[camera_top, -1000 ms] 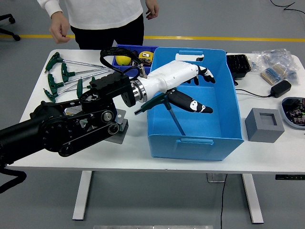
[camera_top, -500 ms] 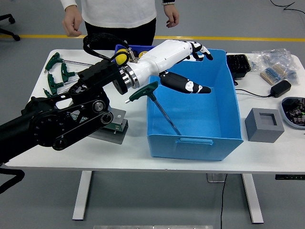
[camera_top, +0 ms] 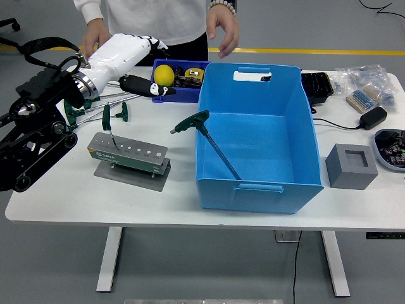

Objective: Lift tool from toolbox,place it in box,lift tool from toolbox,place it in box

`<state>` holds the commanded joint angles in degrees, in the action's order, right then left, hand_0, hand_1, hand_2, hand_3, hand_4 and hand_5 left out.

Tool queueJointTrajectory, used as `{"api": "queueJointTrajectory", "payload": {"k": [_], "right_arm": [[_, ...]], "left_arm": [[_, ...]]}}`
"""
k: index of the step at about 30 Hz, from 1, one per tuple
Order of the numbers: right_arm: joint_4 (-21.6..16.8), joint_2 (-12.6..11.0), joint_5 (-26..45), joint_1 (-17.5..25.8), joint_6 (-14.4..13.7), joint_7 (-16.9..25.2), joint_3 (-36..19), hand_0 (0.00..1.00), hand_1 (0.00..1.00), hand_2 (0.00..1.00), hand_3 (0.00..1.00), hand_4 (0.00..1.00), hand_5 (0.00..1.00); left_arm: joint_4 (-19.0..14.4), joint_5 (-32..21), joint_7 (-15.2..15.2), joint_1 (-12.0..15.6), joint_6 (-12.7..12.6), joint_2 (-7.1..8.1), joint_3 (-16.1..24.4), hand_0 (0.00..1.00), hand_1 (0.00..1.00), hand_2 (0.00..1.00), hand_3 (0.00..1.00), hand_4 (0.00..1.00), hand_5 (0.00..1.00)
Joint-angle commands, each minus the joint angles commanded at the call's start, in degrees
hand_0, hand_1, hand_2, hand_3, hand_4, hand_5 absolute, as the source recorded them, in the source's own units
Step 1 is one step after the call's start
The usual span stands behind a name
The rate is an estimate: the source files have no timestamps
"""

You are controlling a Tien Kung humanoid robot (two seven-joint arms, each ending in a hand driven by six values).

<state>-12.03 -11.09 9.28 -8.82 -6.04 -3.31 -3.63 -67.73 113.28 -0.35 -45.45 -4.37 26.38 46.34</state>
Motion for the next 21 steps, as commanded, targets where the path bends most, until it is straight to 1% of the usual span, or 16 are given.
{"api": "queueJointTrajectory", "payload": {"k": [1, 4, 7, 8, 9, 13, 14, 16, 18, 19, 21], "right_arm": [[0.0, 0.0, 0.1, 0.0, 0.0, 0.0, 0.1, 0.770, 0.759, 0.797, 0.660, 0.885, 0.776], [0.0, 0.1, 0.2, 0.0, 0.0, 0.0, 0.3, 0.770, 0.759, 0.797, 0.660, 0.885, 0.776], [0.1, 0.1, 0.3, 0.0, 0.0, 0.0, 0.5, 0.770, 0.759, 0.797, 0.660, 0.885, 0.776], [0.0, 0.1, 0.4, 0.1, 0.0, -0.1, 0.6, 0.770, 0.759, 0.797, 0.659, 0.884, 0.774], [0.1, 0.1, 0.5, 0.1, 0.0, -0.1, 0.7, 0.770, 0.759, 0.797, 0.659, 0.884, 0.774], [0.1, 0.1, 0.6, 0.1, 0.0, -0.1, 0.8, 0.770, 0.759, 0.797, 0.659, 0.884, 0.774], [0.0, 0.1, 0.6, 0.1, 0.0, -0.1, 0.8, 0.770, 0.755, 0.796, 0.658, 0.881, 0.769], [0.0, 0.1, 0.6, 0.1, 0.0, -0.1, 0.9, 0.770, 0.755, 0.796, 0.658, 0.881, 0.769], [0.0, 0.1, 0.7, 0.1, 0.0, -0.1, 0.9, 0.770, 0.755, 0.796, 0.658, 0.881, 0.769], [0.0, 0.1, 0.7, 0.1, 0.0, -0.1, 1.0, 0.769, 0.756, 0.796, 0.657, 0.881, 0.769], [0.0, 0.1, 0.8, 0.1, 0.0, -0.1, 1.0, 0.769, 0.756, 0.796, 0.657, 0.881, 0.769]], "left_arm": [[0.4, 0.1, 0.1, 0.3, 0.4, 0.53, 0.1, 0.541, 0.634, 0.701, 0.672, 0.992, 0.738], [1.1, -0.1, -0.3, 0.7, 1.7, 1.68, -0.3, 0.541, 0.634, 0.701, 0.672, 0.992, 0.738], [1.8, -0.5, -1.7, 1.0, 2.3, 2.72, -1.3, 0.541, 0.634, 0.701, 0.672, 0.992, 0.738], [2.0, -0.7, -2.5, 1.0, 2.6, 3.20, -2.2, 0.560, 0.633, 0.681, 0.644, 0.976, 0.767], [2.0, -0.8, -3.0, 1.0, 2.9, 3.47, -2.8, 0.560, 0.633, 0.681, 0.644, 0.976, 0.767], [2.1, -1.4, -4.5, 0.9, 3.5, 4.13, -4.4, 0.560, 0.633, 0.681, 0.644, 0.976, 0.767], [2.2, -1.6, -5.0, 0.8, 3.8, 4.26, -4.9, 0.614, 0.639, 0.677, 0.634, 0.950, 0.813], [2.5, -1.6, -5.8, 0.4, 4.0, 4.52, -6.2, 0.614, 0.639, 0.677, 0.634, 0.950, 0.813], [3.0, -1.0, -6.6, -0.4, 4.3, 4.90, -8.3, 0.614, 0.639, 0.677, 0.634, 0.950, 0.813], [3.3, -0.7, -6.9, -0.7, 4.3, 5.02, -9.1, 0.658, 0.640, 0.673, 0.619, 0.949, 0.875], [4.0, -0.1, -7.1, -1.4, 4.7, 5.21, -10.8, 0.658, 0.640, 0.673, 0.619, 0.949, 0.875]]}}
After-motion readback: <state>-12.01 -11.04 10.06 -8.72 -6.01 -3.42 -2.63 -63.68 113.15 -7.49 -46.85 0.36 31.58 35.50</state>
